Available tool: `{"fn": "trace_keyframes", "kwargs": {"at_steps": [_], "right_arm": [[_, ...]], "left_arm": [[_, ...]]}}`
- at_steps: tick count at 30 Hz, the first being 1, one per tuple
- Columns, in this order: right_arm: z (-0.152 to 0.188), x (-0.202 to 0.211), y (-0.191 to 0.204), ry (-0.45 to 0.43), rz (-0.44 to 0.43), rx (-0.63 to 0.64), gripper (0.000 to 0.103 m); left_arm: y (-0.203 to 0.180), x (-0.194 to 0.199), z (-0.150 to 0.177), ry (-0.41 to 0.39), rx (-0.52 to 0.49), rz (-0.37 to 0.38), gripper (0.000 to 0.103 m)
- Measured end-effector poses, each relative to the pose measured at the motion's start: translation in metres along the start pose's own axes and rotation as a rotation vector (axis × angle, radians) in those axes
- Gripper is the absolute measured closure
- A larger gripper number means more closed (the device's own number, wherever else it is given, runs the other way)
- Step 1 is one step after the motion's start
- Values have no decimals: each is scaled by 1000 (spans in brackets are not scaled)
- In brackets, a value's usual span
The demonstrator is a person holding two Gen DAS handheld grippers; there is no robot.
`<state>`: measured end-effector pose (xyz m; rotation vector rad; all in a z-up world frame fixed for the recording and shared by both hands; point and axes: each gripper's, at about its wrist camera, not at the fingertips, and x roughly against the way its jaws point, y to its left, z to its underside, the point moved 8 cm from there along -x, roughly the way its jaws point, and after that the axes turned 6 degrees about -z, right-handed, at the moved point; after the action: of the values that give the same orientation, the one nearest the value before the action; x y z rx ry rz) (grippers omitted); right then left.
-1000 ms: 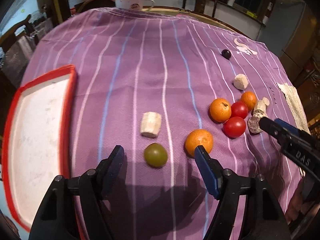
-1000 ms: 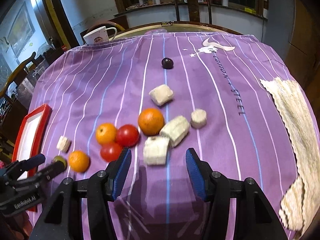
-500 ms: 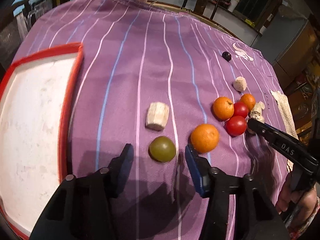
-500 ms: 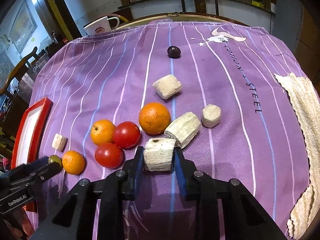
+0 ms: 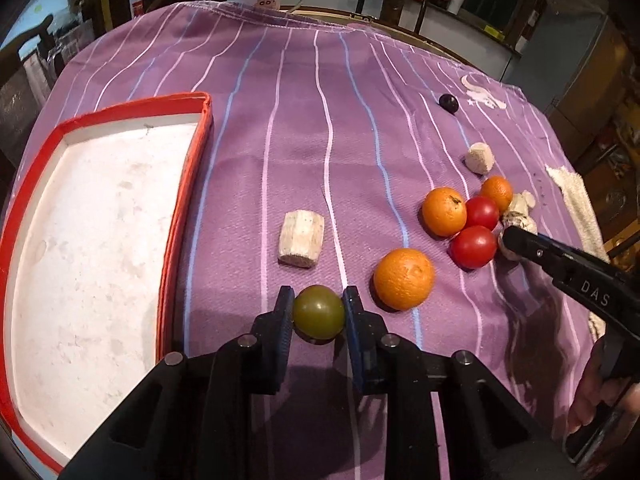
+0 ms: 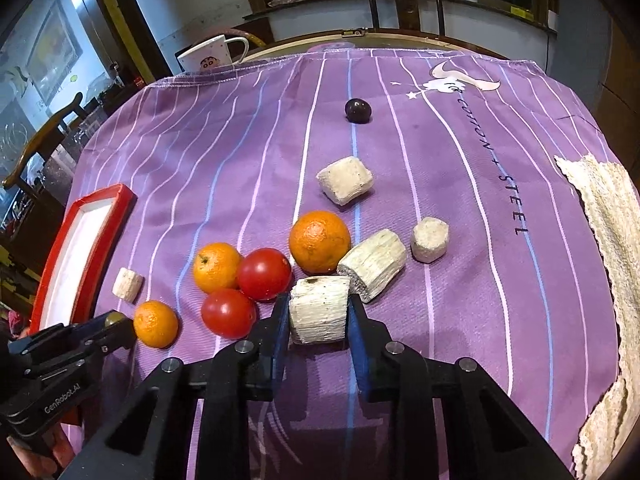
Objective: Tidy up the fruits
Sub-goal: 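Carry the grape and chunk into the red-rimmed tray and open both tools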
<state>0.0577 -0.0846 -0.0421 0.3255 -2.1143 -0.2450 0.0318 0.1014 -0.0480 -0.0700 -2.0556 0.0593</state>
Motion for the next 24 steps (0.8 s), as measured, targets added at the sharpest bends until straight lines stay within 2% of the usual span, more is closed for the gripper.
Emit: {"fn": "trace_keyframes", "kwargs": {"at_steps": [9,12,15,20,24], "right_arm": [[3,25,27,-32,-51,-4,73],[3,29,48,-33,-72,12,73],[3,28,81,-24,-113,44,73],[6,18,163,4,-200,162,73],[11,0,227,31,-257,251,73]], "left_arm": [[19,39,-4,-43,64,43,79],[39,50,-7,-58,84,23,79],[71,59,-10,-76,100,-37,79],[134,62,-5,-64,162,-113,79],[183,52,-11,-38,198,-137,79]]}}
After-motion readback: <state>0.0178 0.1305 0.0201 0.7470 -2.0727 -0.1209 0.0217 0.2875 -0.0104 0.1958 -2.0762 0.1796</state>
